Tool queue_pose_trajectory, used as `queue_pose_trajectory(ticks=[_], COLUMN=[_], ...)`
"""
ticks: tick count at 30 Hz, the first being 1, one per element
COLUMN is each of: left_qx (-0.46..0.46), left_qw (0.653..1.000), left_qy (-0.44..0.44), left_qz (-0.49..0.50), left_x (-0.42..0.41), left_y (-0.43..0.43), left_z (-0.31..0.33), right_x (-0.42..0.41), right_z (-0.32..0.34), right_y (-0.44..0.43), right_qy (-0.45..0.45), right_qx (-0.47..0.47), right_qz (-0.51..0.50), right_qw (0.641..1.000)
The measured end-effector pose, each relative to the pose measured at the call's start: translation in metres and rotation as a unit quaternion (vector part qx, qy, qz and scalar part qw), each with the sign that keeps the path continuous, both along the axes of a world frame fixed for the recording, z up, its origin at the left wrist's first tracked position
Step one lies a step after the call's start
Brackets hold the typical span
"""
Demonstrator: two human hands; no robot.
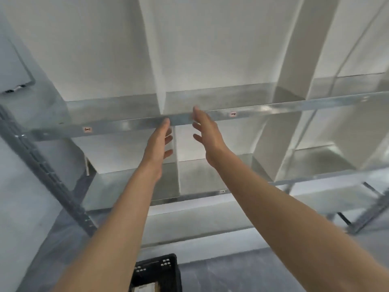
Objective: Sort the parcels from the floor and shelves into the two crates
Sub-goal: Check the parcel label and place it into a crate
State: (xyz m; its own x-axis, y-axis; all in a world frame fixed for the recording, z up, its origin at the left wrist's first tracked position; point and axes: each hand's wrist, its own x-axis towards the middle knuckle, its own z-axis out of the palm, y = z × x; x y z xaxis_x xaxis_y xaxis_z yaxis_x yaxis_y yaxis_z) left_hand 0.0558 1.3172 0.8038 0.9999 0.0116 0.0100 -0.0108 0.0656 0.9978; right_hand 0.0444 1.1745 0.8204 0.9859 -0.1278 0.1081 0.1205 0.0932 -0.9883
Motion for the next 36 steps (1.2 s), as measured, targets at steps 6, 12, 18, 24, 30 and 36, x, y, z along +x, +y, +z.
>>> queue_pose_trajectory(ticks=[6,12,18,24,30,36], left_qx=[0.008,0.006,0.031,0.049,0.078,0.119], left_qw=[0.992,0.967,0.935,0.895,0.836,0.776], left_qy=[-0.004,0.018,0.026,0.053,0.077,0.115], left_qz=[-0.128,-0.254,-0.354,-0.44,-0.538,-0.608], left_x=[-0.002,-0.036,-0.092,-0.16,-0.236,-0.286], left_y=[-0.131,-0.271,-0.402,-0.529,-0.638,-0.721], left_z=[-0.001,-0.011,-0.026,-0.051,-0.081,-0.12], right_x=[-0.042,-0.107,-0.179,-0.265,-0.356,-0.419], right_z=[0.005,-0.004,-0.025,-0.052,-0.087,-0.135], right_y=[-0.126,-0.245,-0.364,-0.471,-0.559,-0.62], right_qy=[-0.013,0.005,0.013,0.032,0.072,0.118], right_qx=[-0.016,-0.019,-0.001,0.017,0.032,0.067], right_qz=[-0.133,-0.246,-0.34,-0.428,-0.517,-0.593], right_qw=[0.991,0.969,0.94,0.903,0.852,0.794])
